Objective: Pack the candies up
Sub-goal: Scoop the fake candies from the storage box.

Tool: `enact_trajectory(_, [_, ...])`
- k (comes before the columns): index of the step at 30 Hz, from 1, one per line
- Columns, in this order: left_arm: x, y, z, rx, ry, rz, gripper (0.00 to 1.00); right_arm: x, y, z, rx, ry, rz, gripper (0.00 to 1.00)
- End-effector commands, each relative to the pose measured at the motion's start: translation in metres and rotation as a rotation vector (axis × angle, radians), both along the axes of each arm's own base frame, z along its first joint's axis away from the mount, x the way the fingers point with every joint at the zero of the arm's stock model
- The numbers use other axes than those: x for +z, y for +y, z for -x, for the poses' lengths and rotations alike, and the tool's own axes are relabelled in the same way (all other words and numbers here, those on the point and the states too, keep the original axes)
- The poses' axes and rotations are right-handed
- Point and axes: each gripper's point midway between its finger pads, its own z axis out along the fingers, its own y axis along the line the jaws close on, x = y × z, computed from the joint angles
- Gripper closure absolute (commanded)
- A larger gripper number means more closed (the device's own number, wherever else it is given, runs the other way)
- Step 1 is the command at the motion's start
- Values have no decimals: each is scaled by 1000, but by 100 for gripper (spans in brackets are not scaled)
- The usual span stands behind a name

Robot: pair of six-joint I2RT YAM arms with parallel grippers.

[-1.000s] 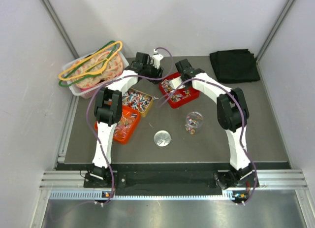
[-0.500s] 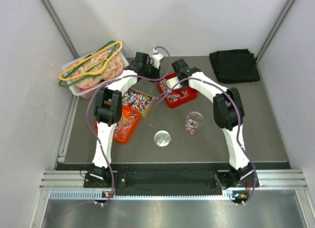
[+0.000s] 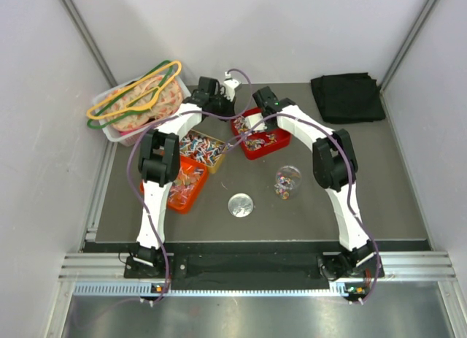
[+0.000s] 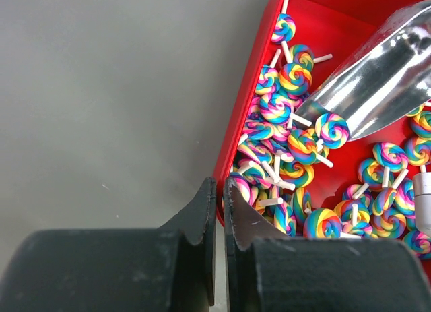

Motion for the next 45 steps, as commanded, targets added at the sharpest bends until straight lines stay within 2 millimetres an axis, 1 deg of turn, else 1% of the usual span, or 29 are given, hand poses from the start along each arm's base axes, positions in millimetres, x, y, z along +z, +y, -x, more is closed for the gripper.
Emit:
enact_trajectory(1, [23,-16,3,-36,-26,42,100,-36,53,14,109,82,-64,100])
enact_trajectory(5, [24,-15,4,-36,-25,36,100,-42,70,15,139,65,-89,100])
enact_trajectory(6, [24,-15,5,-39,-22,42,100,-39,77,12,144,35,-83,100])
enact_trajectory(7, [25,-16,6,-39,-21,43,100,-44,77,11,146,25,-65,100])
enact_trajectory(8, [27,-16,6,-39,-23,47,100,-43,79,9,149,5,-54,100])
enact_trajectory(9, [26,-16,6,-39,-20,48,100,-43,86,8,171,-9,-58,100])
enact_trajectory(11, [27,-17,7,-44,-19,55,100,-41,95,10,178,-5,-95,100])
enact_trajectory(12, [27,-18,8,-46,-16,58,100,-46,100,16,169,35,-130,100])
enact_trajectory(13, [27,-18,8,-47,-16,59,100,-41,106,12,160,28,-162,100])
enact_trajectory(15, [26,-18,9,-49,-12,59,100,-44,111,15,143,53,-205,100])
enact_trajectory(17, [27,-18,10,-51,-13,59,100,-47,111,13,136,44,-206,100])
enact_trajectory(18, [27,-18,10,-54,-16,59,100,-46,107,9,143,14,-164,100])
enact_trajectory(19, [27,-18,11,-55,-12,61,100,-55,106,7,154,-17,-146,100])
enact_trajectory(20, [27,-18,12,-57,-11,63,100,-54,104,6,163,-26,-132,100])
enact_trajectory(21, [29,-19,12,-59,-15,65,100,-59,105,9,159,-13,-142,100])
enact_trajectory(22, [29,-19,13,-59,-11,69,100,-54,110,7,151,-17,-165,100])
enact_trajectory(23, [30,-20,13,-65,-11,76,100,-58,109,9,143,2,-162,100])
enact_trajectory(24, [33,-21,12,-64,-21,81,100,-59,106,5,139,-21,-132,100])
enact_trajectory(25, [34,-21,12,-61,-20,87,100,-69,101,9,149,-13,-101,100])
enact_trajectory(26, [36,-22,13,-64,-21,91,100,-67,106,6,169,-32,-119,100])
enact_trajectory(27, [41,-23,12,-64,-32,99,100,-70,107,10,166,-13,-134,100])
enact_trajectory(28, [43,-23,12,-64,-35,102,100,-67,111,10,156,-3,-162,100])
enact_trajectory(29, [47,-23,12,-64,-39,106,100,-70,112,14,129,23,-188,100])
enact_trajectory(30, [51,-23,11,-61,-46,111,100,-67,115,13,127,17,-200,100])
enact_trajectory(34, [67,-23,8,-53,-80,126,100,-63,116,10,138,-15,-215,100])
enact_trajectory(36, [73,-24,7,-50,-92,132,100,-66,113,11,128,-14,-211,100])
enact_trajectory(37, [76,-24,5,-47,-98,135,100,-62,114,11,130,-24,-216,100])
enact_trajectory(42, [98,-25,3,-37,-124,164,100,-61,115,17,102,-4,-266,100])
enact_trajectory(45, [104,-27,5,-39,-122,178,100,-66,115,22,88,13,-277,100])
